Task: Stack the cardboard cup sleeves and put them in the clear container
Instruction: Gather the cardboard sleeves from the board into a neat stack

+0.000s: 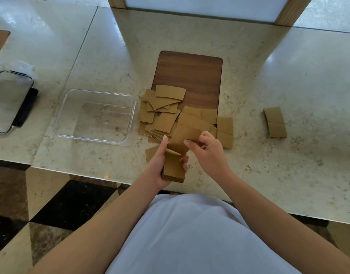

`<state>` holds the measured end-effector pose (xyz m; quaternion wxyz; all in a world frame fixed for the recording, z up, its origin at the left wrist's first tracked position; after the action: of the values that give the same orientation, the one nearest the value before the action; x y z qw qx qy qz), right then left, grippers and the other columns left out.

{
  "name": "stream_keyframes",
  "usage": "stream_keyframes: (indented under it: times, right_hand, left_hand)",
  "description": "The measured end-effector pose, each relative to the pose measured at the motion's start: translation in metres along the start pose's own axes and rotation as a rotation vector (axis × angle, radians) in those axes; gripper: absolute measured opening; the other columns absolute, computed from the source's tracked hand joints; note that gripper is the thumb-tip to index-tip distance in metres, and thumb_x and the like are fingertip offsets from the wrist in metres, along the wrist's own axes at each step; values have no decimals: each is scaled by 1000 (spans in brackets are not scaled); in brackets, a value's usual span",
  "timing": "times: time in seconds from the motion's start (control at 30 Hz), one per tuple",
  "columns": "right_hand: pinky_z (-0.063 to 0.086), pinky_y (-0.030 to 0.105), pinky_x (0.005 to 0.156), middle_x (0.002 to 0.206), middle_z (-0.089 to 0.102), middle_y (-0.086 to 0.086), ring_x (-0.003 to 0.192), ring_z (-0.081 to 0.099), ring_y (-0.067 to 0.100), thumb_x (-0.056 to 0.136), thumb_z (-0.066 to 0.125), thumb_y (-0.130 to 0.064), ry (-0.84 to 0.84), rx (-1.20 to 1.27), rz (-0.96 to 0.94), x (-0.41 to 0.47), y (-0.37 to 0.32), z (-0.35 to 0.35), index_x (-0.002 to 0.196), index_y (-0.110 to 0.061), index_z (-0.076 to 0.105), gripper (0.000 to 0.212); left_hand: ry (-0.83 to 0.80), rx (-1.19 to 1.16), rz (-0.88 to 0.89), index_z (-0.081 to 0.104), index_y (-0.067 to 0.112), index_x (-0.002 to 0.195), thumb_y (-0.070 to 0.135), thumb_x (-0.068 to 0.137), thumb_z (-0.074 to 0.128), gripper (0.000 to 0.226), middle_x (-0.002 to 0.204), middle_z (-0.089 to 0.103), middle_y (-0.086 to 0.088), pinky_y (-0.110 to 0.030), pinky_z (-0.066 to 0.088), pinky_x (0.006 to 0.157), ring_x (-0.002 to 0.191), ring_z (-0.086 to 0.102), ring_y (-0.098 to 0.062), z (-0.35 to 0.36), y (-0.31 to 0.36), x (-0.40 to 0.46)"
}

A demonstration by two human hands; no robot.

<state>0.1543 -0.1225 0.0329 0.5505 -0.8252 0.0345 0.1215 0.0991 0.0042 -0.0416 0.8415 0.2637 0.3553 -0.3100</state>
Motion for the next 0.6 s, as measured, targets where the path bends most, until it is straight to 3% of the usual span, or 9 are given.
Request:
stream_keyframes:
  times: [0.2,0.33,0.4,0.43,0.53,0.6]
  right_hand:
    - [58,43,72,89,72,12,80,67,29,102,62,-29,125,166,89,5,3,-13,96,-6,66,23]
    - [45,30,58,73,63,11,62,53,17,97,69,-30,217,14,-41,3,-5,-22,81,-4,63,31]
    - [49,24,62,78,63,1,67,57,8,95,72,-26,143,-157,-225,-3,-19,-16,88,-12,75,16]
    - [54,27,65,85,65,0,71,61,10,94,72,-23,63,-253,-324,-9,-26,-8,98,-14,79,12]
    - [57,39,72,95,67,6,85,64,25,92,72,-4,-131,-504,-556,-28,-29,16,114,-14,80,25]
    - [55,45,81,99,67,8,96,62,31,92,66,4,-186,-541,-565,-33,-24,21,116,-14,79,33]
  left_hand:
    - [4,44,-15,53,10,144,67,88,66,81,101,69,-18,-38,61,66,82,72,-29,2,-6,3]
    - [-42,-59,-4,57,19,128,64,89,66,60,98,67,-19,-45,61,71,87,72,-33,3,-5,2]
    - [-63,-75,9,59,19,123,66,87,66,60,101,70,-21,-47,61,73,90,73,-34,4,-4,1]
    - [-80,-63,31,59,18,122,69,88,62,61,105,72,-21,-47,61,73,91,74,-35,4,-2,1]
    - [-92,7,114,55,19,124,73,93,48,63,107,72,-19,-44,61,66,85,73,-32,3,8,1]
    - [-68,39,130,56,22,127,72,93,49,60,102,71,-17,-42,61,64,81,72,-29,1,11,0]
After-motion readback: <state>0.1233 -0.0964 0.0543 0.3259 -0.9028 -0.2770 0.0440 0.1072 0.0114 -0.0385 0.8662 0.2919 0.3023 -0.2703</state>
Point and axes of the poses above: each hand's wrist, its own x-axis towards the middle knuckle, its own z-axis out of the palm, y = z × x, the point moved 8 cm from there along x, towards the middle knuckle
